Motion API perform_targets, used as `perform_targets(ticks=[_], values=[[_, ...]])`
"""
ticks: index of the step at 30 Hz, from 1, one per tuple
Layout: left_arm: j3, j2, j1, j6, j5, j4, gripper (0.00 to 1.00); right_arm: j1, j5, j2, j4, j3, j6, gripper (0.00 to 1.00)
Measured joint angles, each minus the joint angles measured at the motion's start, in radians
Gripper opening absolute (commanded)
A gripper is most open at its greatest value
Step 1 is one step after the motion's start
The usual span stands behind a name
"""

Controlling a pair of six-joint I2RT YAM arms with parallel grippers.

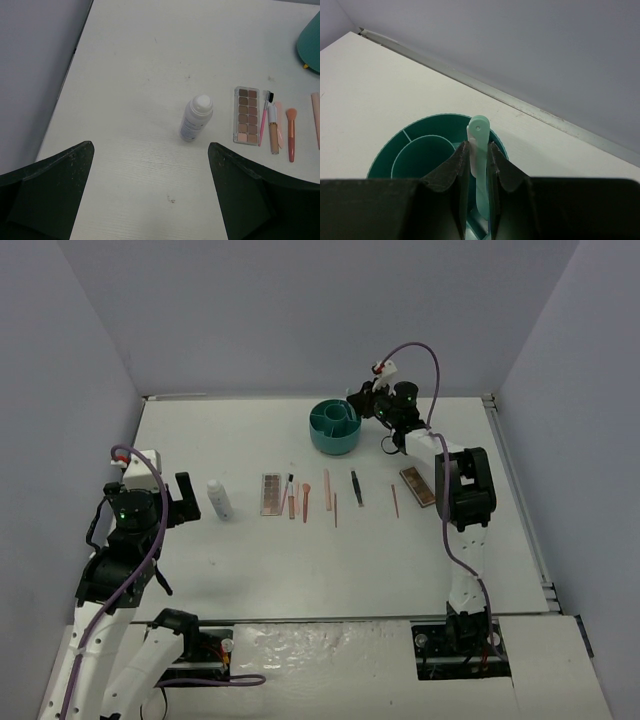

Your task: Organize the makeup

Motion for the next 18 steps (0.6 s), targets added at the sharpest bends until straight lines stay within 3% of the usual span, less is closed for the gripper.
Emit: perform_targets(ticks=[5,10,18], values=[[0.000,0.001,0.001,0.000,0.001,0.000,0.97,-0.002,-0.006,0.005,0.001,0.007,0.000,0.39],[0.000,0.001,0.003,0.000,0.002,0.000,0.97,-0.002,-0.017,0.005,0.000,0.008,-0.001,0.48],[0.000,-0.009,0.006,0.000,0.007,0.000,0.97,-0.007,-0.009,-0.052,-0.054,-0.032,-0.009,0.55]])
